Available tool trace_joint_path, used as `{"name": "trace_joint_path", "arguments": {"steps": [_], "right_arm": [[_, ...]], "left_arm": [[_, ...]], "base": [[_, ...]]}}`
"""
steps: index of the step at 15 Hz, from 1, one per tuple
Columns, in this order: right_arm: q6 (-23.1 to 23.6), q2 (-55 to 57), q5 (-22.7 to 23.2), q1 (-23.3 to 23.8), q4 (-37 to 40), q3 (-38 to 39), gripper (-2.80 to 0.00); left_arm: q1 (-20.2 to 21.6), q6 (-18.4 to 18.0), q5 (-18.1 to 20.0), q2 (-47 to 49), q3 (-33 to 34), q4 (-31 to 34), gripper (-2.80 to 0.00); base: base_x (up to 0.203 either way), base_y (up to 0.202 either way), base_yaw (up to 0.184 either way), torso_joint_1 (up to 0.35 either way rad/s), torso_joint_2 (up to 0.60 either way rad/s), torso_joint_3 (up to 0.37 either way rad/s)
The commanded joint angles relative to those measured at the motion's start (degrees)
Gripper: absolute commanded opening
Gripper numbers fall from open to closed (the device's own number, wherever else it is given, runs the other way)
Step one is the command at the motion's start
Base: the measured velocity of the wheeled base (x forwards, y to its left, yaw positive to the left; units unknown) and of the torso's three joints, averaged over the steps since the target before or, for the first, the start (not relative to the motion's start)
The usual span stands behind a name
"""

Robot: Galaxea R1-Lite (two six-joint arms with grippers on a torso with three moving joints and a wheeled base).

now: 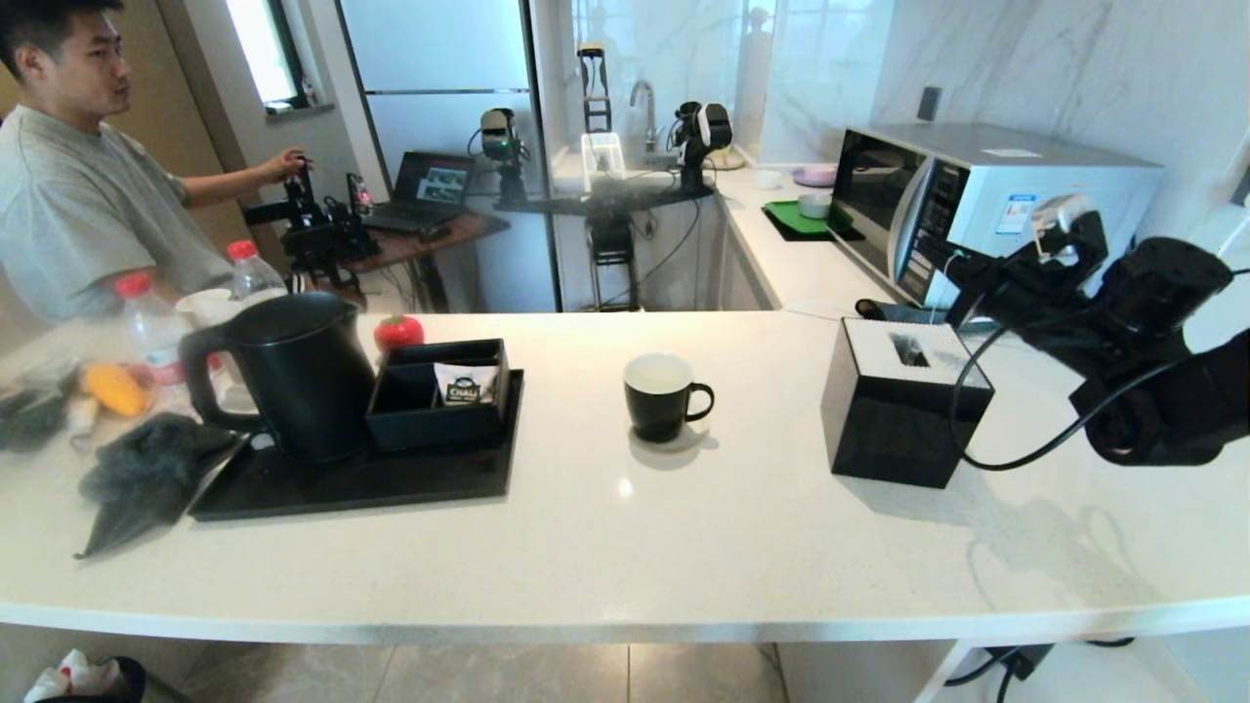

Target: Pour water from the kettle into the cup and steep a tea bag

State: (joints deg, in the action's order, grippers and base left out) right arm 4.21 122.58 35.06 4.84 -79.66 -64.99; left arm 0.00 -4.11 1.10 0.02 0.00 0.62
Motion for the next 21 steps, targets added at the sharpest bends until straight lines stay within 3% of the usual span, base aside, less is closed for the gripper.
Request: {"name": "trace_joint_path", "arguments": {"steps": [1, 4, 8, 17, 18, 21], "right_arm": [[0.0, 1.8, 0.3, -0.1, -3.7, 4.3, -2.8], [0.0, 2.5, 0.2, -0.2, -7.5, 8.7, -2.8], [0.0, 2.1, 0.3, -0.3, -7.3, 8.3, -2.8], [0.0, 1.0, 0.1, 2.1, -1.1, 4.4, -2.8], [0.0, 0.6, 0.0, 2.9, -0.2, 4.4, 0.0], [0.4, 1.1, 0.0, 5.6, 0.1, 2.7, 0.0]], "left_arm": [[0.0, 0.0, 0.0, 0.0, 0.0, 0.0, -2.8], [0.0, 0.0, 0.0, 0.0, 0.0, 0.0, -2.8], [0.0, 0.0, 0.0, 0.0, 0.0, 0.0, -2.8], [0.0, 0.0, 0.0, 0.0, 0.0, 0.0, -2.8], [0.0, 0.0, 0.0, 0.0, 0.0, 0.0, -2.8], [0.0, 0.0, 0.0, 0.0, 0.0, 0.0, -2.8]], "base": [[0.0, 0.0, 0.0, 0.0, 0.0, 0.0], [0.0, 0.0, 0.0, 0.0, 0.0, 0.0], [0.0, 0.0, 0.0, 0.0, 0.0, 0.0], [0.0, 0.0, 0.0, 0.0, 0.0, 0.0], [0.0, 0.0, 0.0, 0.0, 0.0, 0.0], [0.0, 0.0, 0.0, 0.0, 0.0, 0.0]]}}
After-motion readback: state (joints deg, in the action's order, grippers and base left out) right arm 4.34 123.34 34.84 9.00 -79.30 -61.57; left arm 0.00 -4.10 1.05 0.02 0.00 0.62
